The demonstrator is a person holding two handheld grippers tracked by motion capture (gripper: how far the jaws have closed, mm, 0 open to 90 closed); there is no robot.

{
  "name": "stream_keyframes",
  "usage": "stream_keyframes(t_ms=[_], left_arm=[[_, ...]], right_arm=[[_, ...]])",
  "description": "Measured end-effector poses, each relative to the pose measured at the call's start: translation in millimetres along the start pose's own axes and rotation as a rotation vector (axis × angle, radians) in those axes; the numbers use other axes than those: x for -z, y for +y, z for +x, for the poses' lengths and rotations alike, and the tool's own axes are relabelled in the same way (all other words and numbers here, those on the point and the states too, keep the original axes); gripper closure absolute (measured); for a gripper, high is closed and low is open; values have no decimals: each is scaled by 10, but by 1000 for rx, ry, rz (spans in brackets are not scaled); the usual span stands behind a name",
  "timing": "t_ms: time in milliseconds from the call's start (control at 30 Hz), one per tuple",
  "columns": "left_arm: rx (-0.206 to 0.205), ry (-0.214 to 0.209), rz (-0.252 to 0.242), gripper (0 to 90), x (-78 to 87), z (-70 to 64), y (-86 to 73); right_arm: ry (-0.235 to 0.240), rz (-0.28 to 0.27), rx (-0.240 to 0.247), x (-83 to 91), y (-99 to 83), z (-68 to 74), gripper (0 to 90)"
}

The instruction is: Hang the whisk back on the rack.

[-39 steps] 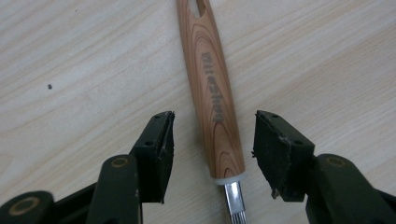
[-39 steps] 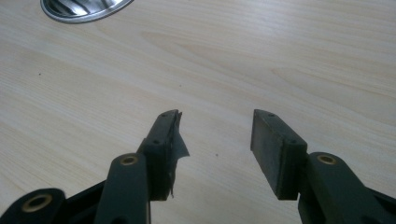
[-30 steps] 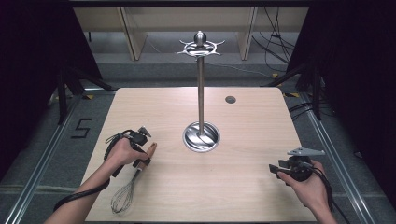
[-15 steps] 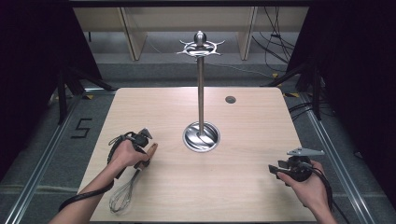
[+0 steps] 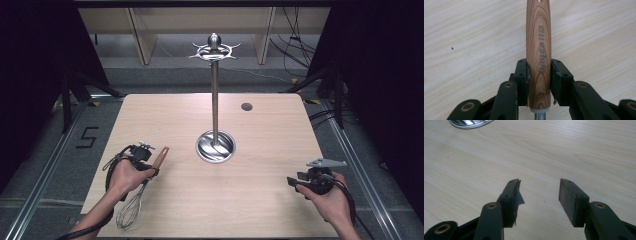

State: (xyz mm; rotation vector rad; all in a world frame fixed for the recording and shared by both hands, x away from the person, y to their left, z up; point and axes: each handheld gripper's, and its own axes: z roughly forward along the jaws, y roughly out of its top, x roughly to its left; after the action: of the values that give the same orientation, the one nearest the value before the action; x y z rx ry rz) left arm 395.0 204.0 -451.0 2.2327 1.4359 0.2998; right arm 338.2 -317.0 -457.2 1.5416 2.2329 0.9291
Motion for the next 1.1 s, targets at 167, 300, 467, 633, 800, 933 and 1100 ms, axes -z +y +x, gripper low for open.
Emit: stream_keyframes(t_ms=[167,300,467,633,800,933,1100], left_arm=[[0,-2,-141,683,203,-61,-63],[-4,-29,-251,683,343,-120,-105],[-4,-35,-385,683,484,-211,-140],[12,-45,-524,684,574,-277,-137],[10,-41,-599,683,639,-314,-128],[8,-49,-642,684,683,-360,-109],[-13,-72,-699,683,711,-403,-74]], right_arm=[[3,3,-7,-6,1,7,518],[1,0,-5,-2,1,6,517],[-8,-10,-2,4,1,0,515],[-6,-16,-10,10,4,3,513],[-7,-18,-13,13,3,5,513],[-5,-12,-12,16,5,3,513],[-10,-42,41,-5,-2,-32,513]])
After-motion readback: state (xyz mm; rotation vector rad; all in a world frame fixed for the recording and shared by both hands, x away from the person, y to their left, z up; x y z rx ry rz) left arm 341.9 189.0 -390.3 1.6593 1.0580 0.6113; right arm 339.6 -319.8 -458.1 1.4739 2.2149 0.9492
